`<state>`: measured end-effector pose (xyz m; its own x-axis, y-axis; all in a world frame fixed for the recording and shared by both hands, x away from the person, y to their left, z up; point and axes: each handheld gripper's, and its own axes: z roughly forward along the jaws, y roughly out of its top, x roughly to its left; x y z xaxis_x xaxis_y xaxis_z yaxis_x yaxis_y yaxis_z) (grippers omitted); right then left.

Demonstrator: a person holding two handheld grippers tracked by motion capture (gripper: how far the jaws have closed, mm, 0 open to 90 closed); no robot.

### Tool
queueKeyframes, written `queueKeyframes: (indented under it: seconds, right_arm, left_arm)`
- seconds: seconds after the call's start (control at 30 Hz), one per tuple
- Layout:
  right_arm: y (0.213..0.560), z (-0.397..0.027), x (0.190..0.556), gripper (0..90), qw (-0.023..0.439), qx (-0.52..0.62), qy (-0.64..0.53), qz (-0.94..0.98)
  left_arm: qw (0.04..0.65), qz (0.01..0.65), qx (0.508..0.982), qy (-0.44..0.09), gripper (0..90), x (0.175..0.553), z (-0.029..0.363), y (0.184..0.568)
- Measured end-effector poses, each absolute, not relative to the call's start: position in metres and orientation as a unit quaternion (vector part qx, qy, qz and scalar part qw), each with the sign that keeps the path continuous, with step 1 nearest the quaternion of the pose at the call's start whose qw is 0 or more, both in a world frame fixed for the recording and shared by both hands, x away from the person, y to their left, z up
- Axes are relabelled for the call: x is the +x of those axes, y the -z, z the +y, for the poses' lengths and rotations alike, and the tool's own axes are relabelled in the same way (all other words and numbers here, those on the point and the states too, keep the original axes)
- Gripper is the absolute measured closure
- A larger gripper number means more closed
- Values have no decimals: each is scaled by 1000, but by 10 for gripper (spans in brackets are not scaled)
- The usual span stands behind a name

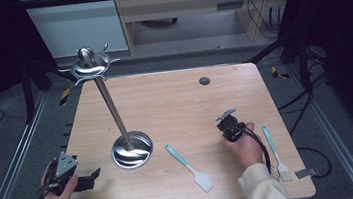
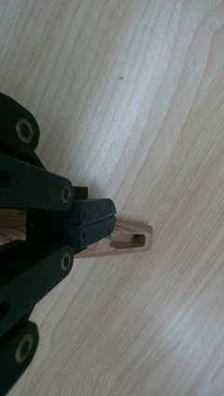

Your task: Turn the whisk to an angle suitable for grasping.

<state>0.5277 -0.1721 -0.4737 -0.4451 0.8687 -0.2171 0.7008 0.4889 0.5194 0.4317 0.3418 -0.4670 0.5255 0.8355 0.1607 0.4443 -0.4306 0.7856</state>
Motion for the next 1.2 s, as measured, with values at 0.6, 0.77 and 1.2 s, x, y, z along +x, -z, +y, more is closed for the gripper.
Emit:
queueKeyframes:
  seconds: [0.6,0.77,1.2]
  right_arm:
    - [453,-190,510,883,218,483,-243,813]
    - [437,-208,492,853,212,491,-270,800]
    - [433,-238,469,676,195,515,-274,788]
  left_arm:
    - [348,401,801,-278,26,432,342,467]
    - [347,403,800,-278,26,432,342,467]
    - [346,400,802,-278,26,432,341,468]
